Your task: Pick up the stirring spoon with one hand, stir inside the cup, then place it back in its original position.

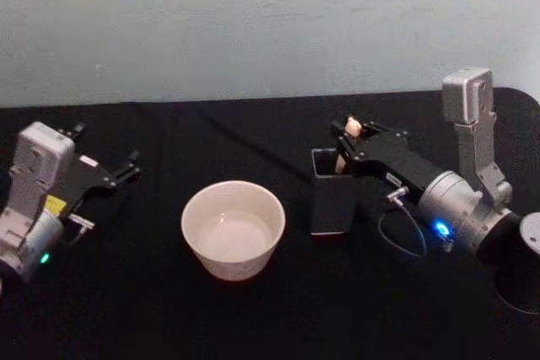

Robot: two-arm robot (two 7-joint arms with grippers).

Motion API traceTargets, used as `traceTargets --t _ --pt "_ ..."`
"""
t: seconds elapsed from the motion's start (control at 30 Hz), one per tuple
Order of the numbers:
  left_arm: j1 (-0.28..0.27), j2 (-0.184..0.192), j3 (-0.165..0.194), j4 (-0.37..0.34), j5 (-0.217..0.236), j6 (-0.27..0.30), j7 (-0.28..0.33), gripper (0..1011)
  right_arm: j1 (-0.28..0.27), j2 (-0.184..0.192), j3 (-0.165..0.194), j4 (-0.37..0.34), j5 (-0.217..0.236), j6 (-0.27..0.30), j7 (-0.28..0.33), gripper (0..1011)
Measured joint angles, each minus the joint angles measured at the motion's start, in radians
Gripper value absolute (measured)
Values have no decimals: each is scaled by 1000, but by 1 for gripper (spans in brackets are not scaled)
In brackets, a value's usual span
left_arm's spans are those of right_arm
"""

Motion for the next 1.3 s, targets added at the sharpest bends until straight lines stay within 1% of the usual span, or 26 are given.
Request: traceTargets --t 0.37,0.63,1.07,1.17,1.23,1.3 --pt "0 0 0 0 0 0 0 1001 -12 -6 2 6 1 6 -6 215" --pt "0 0 0 0 0 0 0 1001 -13 -6 -4 12 -11 7 -7 215" --pt "0 0 0 0 0 0 0 1001 -12 -6 -3 12 -11 7 -7 217" --pt "0 0 0 0 0 0 0 1001 -12 -6 -3 12 -11 7 -7 303" --pt "0 0 0 0 0 0 0 1001 -11 -6 -3 12 -11 7 -7 380" --pt "0 0 0 0 0 0 0 1001 -11 -6 -3 12 -11 6 -7 420"
